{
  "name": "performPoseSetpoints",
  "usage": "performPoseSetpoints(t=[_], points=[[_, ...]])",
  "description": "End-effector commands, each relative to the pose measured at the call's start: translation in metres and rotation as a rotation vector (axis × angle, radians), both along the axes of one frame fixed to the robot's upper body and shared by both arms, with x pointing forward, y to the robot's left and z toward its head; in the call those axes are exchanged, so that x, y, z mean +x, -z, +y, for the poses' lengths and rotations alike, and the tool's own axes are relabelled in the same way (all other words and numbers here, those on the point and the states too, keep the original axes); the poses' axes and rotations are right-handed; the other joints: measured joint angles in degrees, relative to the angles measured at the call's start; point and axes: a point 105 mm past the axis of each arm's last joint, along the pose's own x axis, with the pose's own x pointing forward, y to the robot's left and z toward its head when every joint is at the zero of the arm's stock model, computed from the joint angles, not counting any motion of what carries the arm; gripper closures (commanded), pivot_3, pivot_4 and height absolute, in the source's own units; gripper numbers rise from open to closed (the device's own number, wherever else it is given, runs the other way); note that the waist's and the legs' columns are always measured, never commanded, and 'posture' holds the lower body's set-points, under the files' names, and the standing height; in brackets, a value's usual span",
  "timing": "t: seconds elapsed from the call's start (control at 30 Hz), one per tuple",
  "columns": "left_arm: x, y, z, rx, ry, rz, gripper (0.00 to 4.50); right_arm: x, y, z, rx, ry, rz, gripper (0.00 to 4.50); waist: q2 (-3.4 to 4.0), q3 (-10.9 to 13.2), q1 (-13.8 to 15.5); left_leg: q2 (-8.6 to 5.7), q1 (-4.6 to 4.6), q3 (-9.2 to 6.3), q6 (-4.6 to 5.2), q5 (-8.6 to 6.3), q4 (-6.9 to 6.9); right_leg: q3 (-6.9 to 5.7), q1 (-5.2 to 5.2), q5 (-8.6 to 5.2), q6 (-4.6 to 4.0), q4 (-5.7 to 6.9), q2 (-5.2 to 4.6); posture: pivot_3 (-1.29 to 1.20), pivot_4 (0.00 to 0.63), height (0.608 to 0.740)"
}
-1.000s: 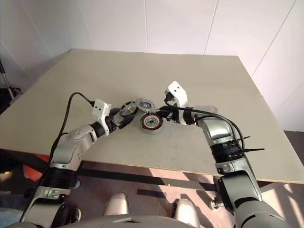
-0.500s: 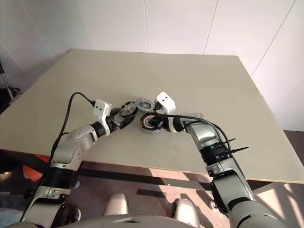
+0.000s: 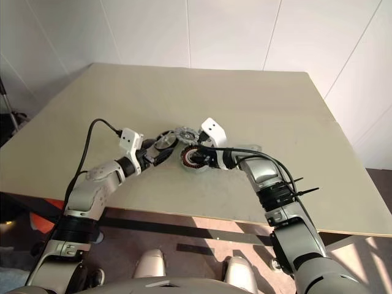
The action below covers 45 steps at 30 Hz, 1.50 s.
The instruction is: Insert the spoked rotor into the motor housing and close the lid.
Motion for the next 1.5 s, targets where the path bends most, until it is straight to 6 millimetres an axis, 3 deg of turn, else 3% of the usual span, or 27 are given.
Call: performPoseSetpoints(t=[0.03, 0.2, 0.3, 0.43, 0.63, 0.77, 0.8, 1.0, 1.2, 1.4, 1.5], points=[[0.004, -0.016, 0.002, 0.005, 0.001, -0.054, 0.0, 0.001, -0.025, 0.006, 0.03, -0.03, -0.084, 2.51, 0.0, 0.0, 0.0, 0.0, 0.0, 0.0, 0.0, 0.0, 0.0, 0.0, 0.0, 0.0, 0.0, 0.0, 0.0, 0.0, 0.0, 0.74], [0.004, -0.016, 0.0, 0.006, 0.006, -0.054, 0.0, 0.001, -0.032, 0.008, 0.053, -0.024, -0.09, 2.51, 0.0, 0.0, 0.0, 0.0, 0.0, 0.0, 0.0, 0.0, -0.02, 0.0, -0.01, 0.0, 0.0, -0.01, 0.0, 0.0, 0.0, 0.74], [0.005, -0.016, 0.0, 0.007, 0.008, -0.054, 0.0, 0.007, -0.027, 0.005, 0.063, 0.018, -0.055, 3.1, 0.0, 0.0, 0.0, 0.0, 0.0, 0.0, 0.0, 0.0, -0.02, 0.0, -0.01, 0.0, 0.0, 0.0, 0.01, 0.0, 0.0, 0.74], [0.005, -0.016, 0.0, 0.008, 0.005, -0.053, 0.0, 0.008, -0.02, 0.004, 0.052, 0.032, -0.041, 4.49, 0.0, 0.0, 0.0, 0.0, 0.0, 0.0, 0.0, 0.0, -0.01, 0.0, -0.01, 0.0, 0.0, 0.0, 0.0, 0.0, 0.0, 0.74], [0.004, -0.015, 0.002, 0.01, -0.003, -0.052, 0.0, 0.01, -0.015, 0.006, 0.035, 0.033, -0.03, 4.49, 0.0, 0.0, 0.0, 0.01, 0.0, 0.0, -0.01, 0.0, -0.02, 0.0, -0.02, 0.0, 0.0, 0.0, 0.01, 0.0, 0.0, 0.74], [0.004, -0.016, 0.004, 0.011, -0.009, -0.055, 0.0, 0.006, 0.024, 0.003, -0.049, 0.068, 0.054, 4.49, 0.01, 0.0, 0.0, 0.01, 0.02, 0.0, -0.01, 0.0, -0.01, 0.0, 0.0, 0.0, 0.0, 0.01, 0.01, 0.0, 0.0, 0.74], [0.004, -0.016, 0.005, 0.012, -0.01, -0.056, 0.0, 0.007, 0.026, 0.002, -0.056, 0.082, 0.049, 4.49, 0.01, 0.0, -0.1, 0.01, 0.08, 0.0, -0.01, 0.0, -0.02, 0.0, 0.03, 0.0, 0.0, 0.01, 0.01, 0.0, 0.0, 0.74], [0.006, -0.015, 0.008, 0.009, -0.028, -0.05, 0.0, 0.017, -0.005, 0.002, 0.021, 0.078, -0.016, 4.49, 0.01, -0.1, -0.1, 0.0, 0.28, -0.01, -0.03, 0.02, -0.01, 0.03, 0.23, -0.15, 0.24, 0.01, 0.01, 0.0, 0.0, 0.74], [0.011, -0.016, 0.011, -0.009, -0.065, -0.043, 0.0, 0.011, -0.038, 0.011, 0.099, 0.017, -0.079, 4.49, 0.02, 0.0, 0.0, 0.0, 0.19, -0.01, -0.05, 0.03, -0.01, 0.03, 0.14, -0.01, 0.02, 0.01, 0.02, 0.0, 0.0, 0.74], [0.011, -0.014, 0.011, -0.002, -0.061, -0.038, 0.0, 0.001, -0.041, 0.012, 0.101, -0.004, -0.079, 4.49, 0.02, 0.0, 0.0, 0.0, 0.12, -0.01, -0.05, 0.03, -0.25, -0.03, 0.1, 0.0, 0.0, -0.2, 0.05, 0.0, 0.0, 0.74], [0.011, -0.013, 0.011, -0.001, -0.06, -0.036, 0.0, -0.003, -0.028, 0.011, 0.083, 0.002, -0.041, 4.49, 0.02, 0.0, 0.0, 0.0, 0.11, -0.01, -0.05, 0.03, -0.31, -0.04, 0.1, 0.0, 0.0, -0.29, 0.05, 0.0, 0.0, 0.74]])
